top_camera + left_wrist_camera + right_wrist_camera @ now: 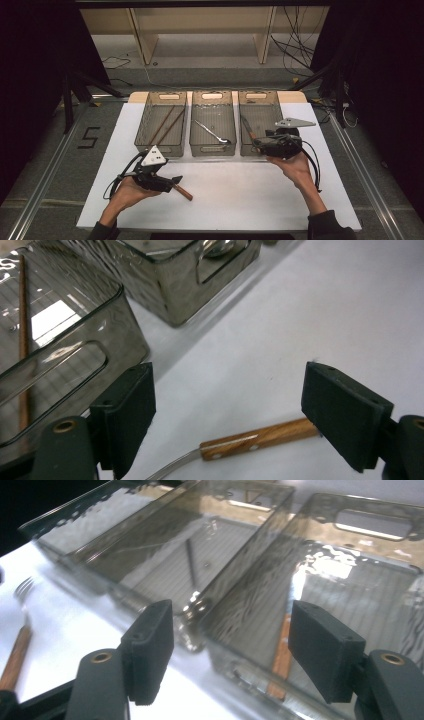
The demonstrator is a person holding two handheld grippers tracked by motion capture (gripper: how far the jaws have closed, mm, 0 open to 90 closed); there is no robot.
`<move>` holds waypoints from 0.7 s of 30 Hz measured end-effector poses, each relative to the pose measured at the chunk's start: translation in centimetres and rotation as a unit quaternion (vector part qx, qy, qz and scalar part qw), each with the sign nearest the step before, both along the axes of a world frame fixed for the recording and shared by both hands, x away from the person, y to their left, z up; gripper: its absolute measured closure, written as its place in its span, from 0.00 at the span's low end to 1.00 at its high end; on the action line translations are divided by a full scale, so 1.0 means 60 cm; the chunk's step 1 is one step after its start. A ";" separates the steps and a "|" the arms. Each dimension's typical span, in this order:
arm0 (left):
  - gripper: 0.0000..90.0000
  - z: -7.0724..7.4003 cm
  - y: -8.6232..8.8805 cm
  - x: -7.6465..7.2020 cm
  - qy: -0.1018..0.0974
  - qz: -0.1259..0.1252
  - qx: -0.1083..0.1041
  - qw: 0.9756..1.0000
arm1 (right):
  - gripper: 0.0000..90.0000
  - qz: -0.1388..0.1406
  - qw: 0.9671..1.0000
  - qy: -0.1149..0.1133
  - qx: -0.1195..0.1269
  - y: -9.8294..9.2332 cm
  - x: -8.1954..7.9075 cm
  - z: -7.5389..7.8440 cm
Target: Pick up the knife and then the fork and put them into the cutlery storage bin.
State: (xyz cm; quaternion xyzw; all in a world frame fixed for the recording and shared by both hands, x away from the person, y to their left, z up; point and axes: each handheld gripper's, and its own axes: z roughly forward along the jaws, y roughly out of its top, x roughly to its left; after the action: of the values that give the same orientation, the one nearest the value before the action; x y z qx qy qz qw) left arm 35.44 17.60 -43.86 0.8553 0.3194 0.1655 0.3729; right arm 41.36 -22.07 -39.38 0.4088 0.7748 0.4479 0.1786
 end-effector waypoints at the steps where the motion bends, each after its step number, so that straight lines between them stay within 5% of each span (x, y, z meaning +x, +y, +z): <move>1: 0.24 0.001 0.000 0.001 0.001 -0.001 0.010 1.000 | 0.38 0.003 1.000 -0.001 -0.001 0.000 -0.004 -0.001; 12: 0.26 -0.002 -0.004 0.020 0.027 -0.034 0.085 0.995 | 0.36 0.026 1.000 -0.009 0.002 -0.012 -0.056 -0.026; 21: 0.27 -0.005 -0.006 0.031 0.043 -0.052 0.110 0.992 | 0.35 0.035 0.999 -0.015 0.025 -0.027 -0.091 -0.042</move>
State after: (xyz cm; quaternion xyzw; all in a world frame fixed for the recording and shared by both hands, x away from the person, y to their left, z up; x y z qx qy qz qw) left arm 37.32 17.24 -44.13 0.9130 0.2701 0.1432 0.2703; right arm 35.92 -23.70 -41.93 0.3789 0.7746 0.4791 0.1644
